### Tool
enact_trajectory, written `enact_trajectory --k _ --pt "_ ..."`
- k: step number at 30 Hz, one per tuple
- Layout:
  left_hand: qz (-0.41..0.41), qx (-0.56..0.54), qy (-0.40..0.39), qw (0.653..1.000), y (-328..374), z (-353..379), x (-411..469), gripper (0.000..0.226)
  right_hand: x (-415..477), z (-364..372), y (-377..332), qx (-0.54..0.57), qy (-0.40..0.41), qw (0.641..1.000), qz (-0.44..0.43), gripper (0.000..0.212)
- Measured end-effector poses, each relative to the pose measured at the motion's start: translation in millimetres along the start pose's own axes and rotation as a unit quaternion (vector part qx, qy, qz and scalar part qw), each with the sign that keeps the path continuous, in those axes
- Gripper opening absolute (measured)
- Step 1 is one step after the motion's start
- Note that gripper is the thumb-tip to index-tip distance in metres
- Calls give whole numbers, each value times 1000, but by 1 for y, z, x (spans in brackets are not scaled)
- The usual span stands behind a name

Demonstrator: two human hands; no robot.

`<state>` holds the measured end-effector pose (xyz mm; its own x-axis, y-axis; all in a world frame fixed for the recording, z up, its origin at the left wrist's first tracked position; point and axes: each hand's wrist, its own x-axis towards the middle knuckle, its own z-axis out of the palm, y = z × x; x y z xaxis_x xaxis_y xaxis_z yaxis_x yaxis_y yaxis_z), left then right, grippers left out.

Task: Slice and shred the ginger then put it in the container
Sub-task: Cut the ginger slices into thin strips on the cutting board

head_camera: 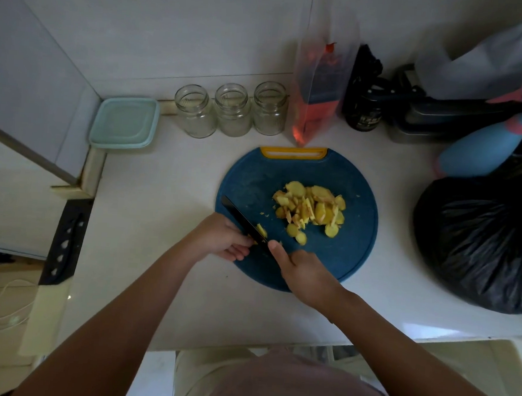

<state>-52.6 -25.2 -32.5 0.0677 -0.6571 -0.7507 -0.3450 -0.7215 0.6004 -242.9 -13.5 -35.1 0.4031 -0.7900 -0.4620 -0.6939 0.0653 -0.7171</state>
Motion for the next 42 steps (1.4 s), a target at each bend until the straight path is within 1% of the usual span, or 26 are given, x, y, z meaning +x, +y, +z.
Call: enact_trajectory --k 3,7,11,15,19,24,35,38,40,42 --pt "2 6 -22 1000 2 -6 3 7 1 0 -2 -9 -2 1000 -5 61" --pt "3 26 -44 999 4 -9 6 6 0 -2 -3 -3 -13 1000 6 61" --pt "7 36 -49 998 5 -9 9 4 3 -1 -2 -3 -21 999 25 61" --pt "6 28 -54 998 5 -10 10 5 7 -1 -1 9 -34 997 65 62" --pt "2 25 -54 998 5 -11 12 7 7 -3 -4 10 -45 997 69 60" --pt "9 14 -50 999 2 -10 13 6 10 -4 -3 38 -74 991 101 61" --pt "11 4 -45 999 -1 -8 13 8 11 3 -8 13 -59 993 105 61" --pt "5 0 -42 999 -1 -10 14 8 10 4 -14 -35 -65 994 86 56" --pt "-2 -6 -37 999 -1 -11 14 12 11 6 -17 -62 -69 992 83 53" --pt "-8 -11 -31 999 -1 -10 12 17 11 6 -17 -56 -70 991 95 53"
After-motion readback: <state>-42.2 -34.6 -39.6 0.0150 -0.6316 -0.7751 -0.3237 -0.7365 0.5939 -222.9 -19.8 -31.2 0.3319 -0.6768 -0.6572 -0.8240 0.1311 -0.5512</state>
